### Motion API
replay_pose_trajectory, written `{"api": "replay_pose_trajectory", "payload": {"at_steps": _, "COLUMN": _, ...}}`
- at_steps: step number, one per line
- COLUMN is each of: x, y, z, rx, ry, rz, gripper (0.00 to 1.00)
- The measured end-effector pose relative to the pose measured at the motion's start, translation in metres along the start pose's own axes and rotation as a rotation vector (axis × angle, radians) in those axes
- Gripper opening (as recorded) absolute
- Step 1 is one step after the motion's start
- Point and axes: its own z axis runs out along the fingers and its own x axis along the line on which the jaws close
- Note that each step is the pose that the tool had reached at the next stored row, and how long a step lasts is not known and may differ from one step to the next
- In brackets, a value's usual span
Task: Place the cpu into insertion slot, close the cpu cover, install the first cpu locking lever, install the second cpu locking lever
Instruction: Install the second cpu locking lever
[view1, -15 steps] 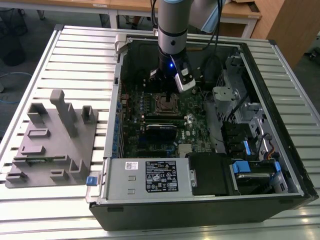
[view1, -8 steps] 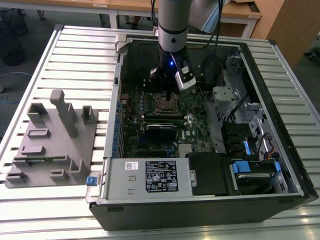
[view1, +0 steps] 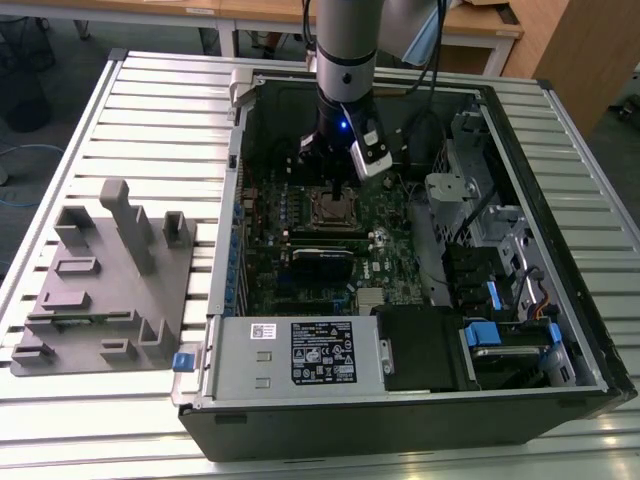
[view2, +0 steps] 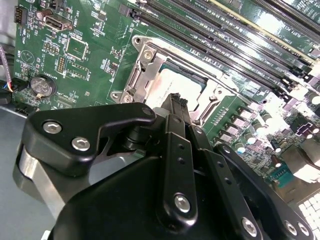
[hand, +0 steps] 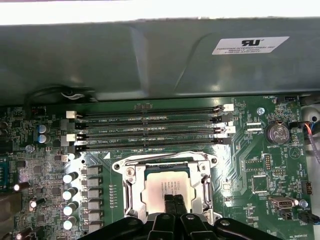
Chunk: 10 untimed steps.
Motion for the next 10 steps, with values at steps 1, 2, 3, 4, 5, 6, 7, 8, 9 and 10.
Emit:
{"api": "replay_pose_trajectory", "payload": {"at_steps": 1, "x": -0.0001, "y": 0.0001, "z": -0.0008, "rx": 0.0, "ry": 0.0, "rz": 0.0, "gripper": 0.1}}
{"api": "replay_pose_trajectory", "payload": {"at_steps": 2, "x": -0.0001, "y": 0.0002, "z": -0.0015, "rx": 0.0, "ry": 0.0, "rz": 0.0, "gripper": 0.1}}
{"api": "replay_pose_trajectory", "payload": {"at_steps": 3, "x": -0.0001, "y": 0.0002, "z": -0.0016, "rx": -0.0002, "ry": -0.0001, "rz": 0.0, "gripper": 0.1}}
{"api": "replay_pose_trajectory", "payload": {"at_steps": 4, "x": -0.0001, "y": 0.0002, "z": -0.0016, "rx": -0.0003, "ry": -0.0001, "rz": 0.0, "gripper": 0.1}}
{"api": "replay_pose_trajectory", "payload": {"at_steps": 5, "x": -0.0001, "y": 0.0002, "z": -0.0016, "rx": -0.0004, "ry": -0.0002, "rz": 0.0, "gripper": 0.1}}
{"api": "replay_pose_trajectory", "payload": {"at_steps": 6, "x": -0.0001, "y": 0.0002, "z": -0.0019, "rx": -0.0001, "ry": 0.0, "rz": 0.0, "gripper": 0.1}}
{"api": "replay_pose_trajectory", "payload": {"at_steps": 7, "x": -0.0001, "y": 0.0002, "z": -0.0021, "rx": -0.0005, "ry": 0.0, "rz": 0.0, "gripper": 0.1}}
{"api": "replay_pose_trajectory", "payload": {"at_steps": 8, "x": -0.0001, "y": 0.0002, "z": -0.0021, "rx": -0.0005, "ry": 0.0, "rz": 0.0, "gripper": 0.1}}
{"api": "replay_pose_trajectory", "payload": {"at_steps": 9, "x": -0.0002, "y": 0.0002, "z": -0.0021, "rx": -0.0006, "ry": 0.0, "rz": 0.0, "gripper": 0.1}}
{"api": "replay_pose_trajectory", "payload": {"at_steps": 10, "x": -0.0001, "y": 0.0002, "z": -0.0023, "rx": -0.0005, "ry": 0.0, "rz": 0.0, "gripper": 0.1}}
